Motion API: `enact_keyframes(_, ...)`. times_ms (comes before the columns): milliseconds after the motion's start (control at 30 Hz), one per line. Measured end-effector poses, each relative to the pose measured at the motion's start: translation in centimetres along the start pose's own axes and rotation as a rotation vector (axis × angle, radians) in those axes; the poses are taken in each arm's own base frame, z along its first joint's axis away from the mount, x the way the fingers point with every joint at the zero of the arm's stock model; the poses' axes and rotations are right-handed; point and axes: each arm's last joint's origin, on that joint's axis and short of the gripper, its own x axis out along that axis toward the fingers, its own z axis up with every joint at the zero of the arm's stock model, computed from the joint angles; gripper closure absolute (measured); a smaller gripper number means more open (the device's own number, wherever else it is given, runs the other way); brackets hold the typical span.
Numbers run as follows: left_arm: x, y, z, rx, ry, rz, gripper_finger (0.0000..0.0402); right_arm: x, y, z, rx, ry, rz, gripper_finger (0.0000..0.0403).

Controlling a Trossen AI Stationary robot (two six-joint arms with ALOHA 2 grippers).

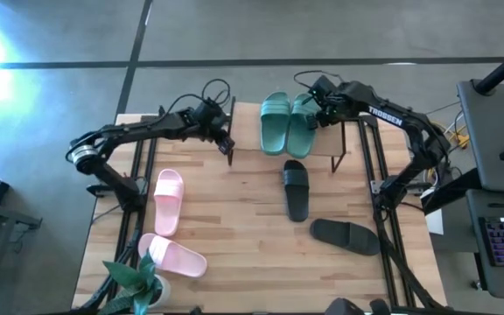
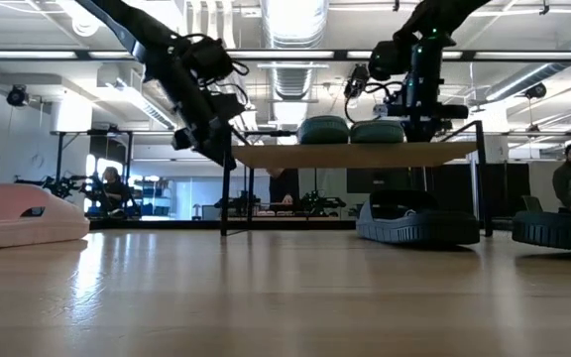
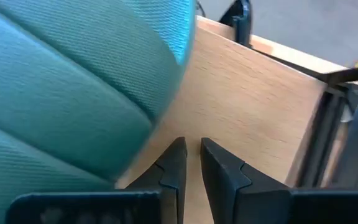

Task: Pick and place slides into the shelf
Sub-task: Adjust the green slides on the shelf

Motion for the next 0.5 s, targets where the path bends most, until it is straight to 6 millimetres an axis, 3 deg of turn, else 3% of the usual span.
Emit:
enact_keyframes(300, -2.7, -1.5, -0.9, -0.015, -0.003, -0.075, 0.0369, -0.2, 0.6, 0.6, -0.025, -0.032, 0.113, 0.0360)
enact_keyframes(500, -5.6, -0.6, -1.7, -0.007, -0.002, 0.131, 0.0369, -0.8, 0.2, 0.2, -0.030, -0.037, 0.056, 0.0360)
